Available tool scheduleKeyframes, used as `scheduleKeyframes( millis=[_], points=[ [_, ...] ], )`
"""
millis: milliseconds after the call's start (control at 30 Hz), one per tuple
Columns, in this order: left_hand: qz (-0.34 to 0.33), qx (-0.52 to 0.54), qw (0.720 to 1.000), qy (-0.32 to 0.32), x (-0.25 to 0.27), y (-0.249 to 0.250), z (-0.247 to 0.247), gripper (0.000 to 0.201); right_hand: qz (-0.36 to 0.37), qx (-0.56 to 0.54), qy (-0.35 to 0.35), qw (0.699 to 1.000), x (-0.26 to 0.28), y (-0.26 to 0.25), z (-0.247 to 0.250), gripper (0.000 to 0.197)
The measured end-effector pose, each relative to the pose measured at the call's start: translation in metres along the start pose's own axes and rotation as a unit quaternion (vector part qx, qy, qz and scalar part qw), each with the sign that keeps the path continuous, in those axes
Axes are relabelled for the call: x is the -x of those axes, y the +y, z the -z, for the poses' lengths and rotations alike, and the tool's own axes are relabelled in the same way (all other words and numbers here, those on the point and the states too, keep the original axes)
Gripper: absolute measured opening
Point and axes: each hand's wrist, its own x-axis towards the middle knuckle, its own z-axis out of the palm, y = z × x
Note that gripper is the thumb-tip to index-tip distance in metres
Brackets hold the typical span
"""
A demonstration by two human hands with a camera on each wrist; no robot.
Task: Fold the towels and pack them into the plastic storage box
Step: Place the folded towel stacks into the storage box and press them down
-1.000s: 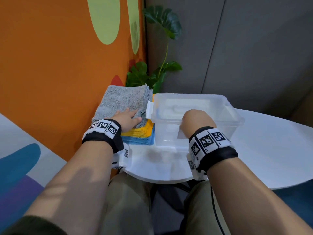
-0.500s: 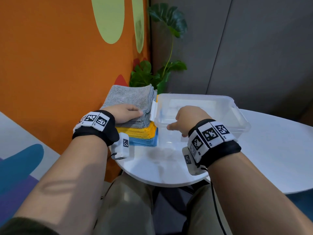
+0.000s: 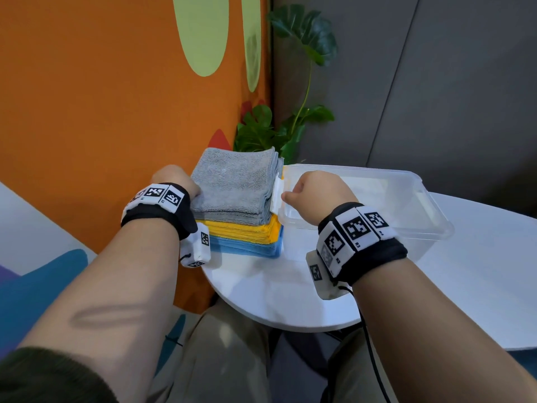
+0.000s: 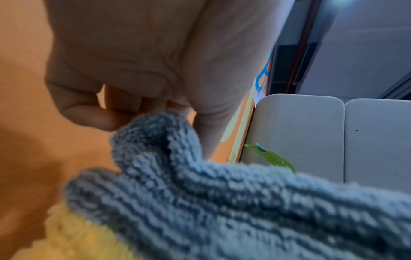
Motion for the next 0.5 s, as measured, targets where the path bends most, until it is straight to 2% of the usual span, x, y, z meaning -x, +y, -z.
scheduleKeyframes(
  millis=[300, 500],
  points=[
    [-0.001, 0.01, 0.999, -0.041, -0.007, -0.002, 0.005, 0.033, 0.003, -0.006, -0.014, 1.0, -0.004, 0.0, -0.002, 0.035],
    [-0.012, 0.027, 0.999, -0.044, -0.003, -0.003, 0.013, 0.026, 0.005, 0.003, -0.021, 1.0, -0.007, -0.002, 0.0, 0.035]
  ],
)
